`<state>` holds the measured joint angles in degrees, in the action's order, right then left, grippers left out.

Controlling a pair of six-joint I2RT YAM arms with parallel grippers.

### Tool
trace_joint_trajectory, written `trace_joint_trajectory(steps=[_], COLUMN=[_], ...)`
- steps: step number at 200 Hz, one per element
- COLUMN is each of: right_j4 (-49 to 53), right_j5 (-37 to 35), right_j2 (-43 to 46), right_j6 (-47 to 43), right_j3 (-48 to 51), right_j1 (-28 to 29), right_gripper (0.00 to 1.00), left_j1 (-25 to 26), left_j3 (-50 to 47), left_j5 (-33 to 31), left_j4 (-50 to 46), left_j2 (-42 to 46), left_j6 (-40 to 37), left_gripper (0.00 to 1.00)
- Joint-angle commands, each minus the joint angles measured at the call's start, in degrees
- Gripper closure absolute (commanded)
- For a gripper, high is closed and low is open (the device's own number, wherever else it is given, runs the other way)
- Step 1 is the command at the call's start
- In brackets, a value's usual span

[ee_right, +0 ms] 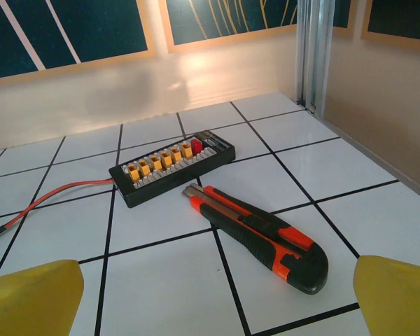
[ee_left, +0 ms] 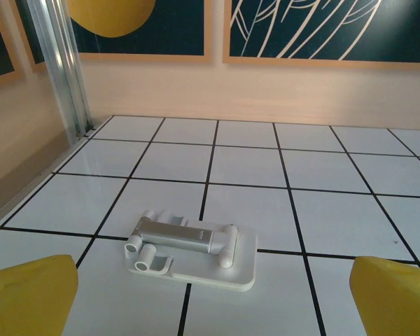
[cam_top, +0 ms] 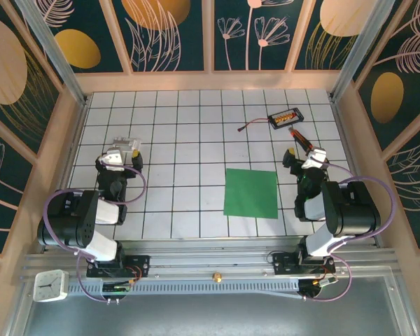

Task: Fold a paper plane with a square sheet of paper (pick it up from the middle)

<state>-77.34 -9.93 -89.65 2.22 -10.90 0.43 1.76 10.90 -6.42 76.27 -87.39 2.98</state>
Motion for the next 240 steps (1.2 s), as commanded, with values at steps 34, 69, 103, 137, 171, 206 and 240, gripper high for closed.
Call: trace_joint_trajectory(steps=[34,69,103,137,171,206,240], right_j4=[-1.51,-1.52,-1.53,-1.57,-1.52,-1.51,-1.57], right_j5=[0.38,0.42,0.44,0.42,0.46,0.4,0.52], right_j2=[-0.24,-0.26,-0.22,-0.23,-0.26,-0.25,-0.26], right_j6=[-0.31,-0.37,-0.35,-0.36,-0.36,-0.35,-0.29], right_j3=[-0.35,-0.48,-0.39,-0.46,-0.39,-0.47,-0.51], right_j1=[-0.17,-0.21,-0.2,-0.21,-0.19,-0.17,-0.24], right_gripper=[0.01,0.01,0.01,0.01,0.01,0.01,0.01], left_j1=[-0.36,-0.3,-0.34,-0.34,-0.34,-0.35,-0.35], left_j3=[0.22,0.01,0.07,0.07,0.33,1.55,1.5], left_j5=[1.23,1.05,1.05,1.03,-0.29,-7.83,-8.45], left_j4=[1.31,1.58,1.62,1.6,1.22,-0.7,-0.6], left_j2=[0.36,0.45,0.47,0.41,0.38,0.07,0.1], left_j6=[-0.91,-0.87,-0.86,-0.87,-0.29,2.61,2.82], left_gripper=[0.01,0.01,0.01,0.01,0.01,0.01,0.01])
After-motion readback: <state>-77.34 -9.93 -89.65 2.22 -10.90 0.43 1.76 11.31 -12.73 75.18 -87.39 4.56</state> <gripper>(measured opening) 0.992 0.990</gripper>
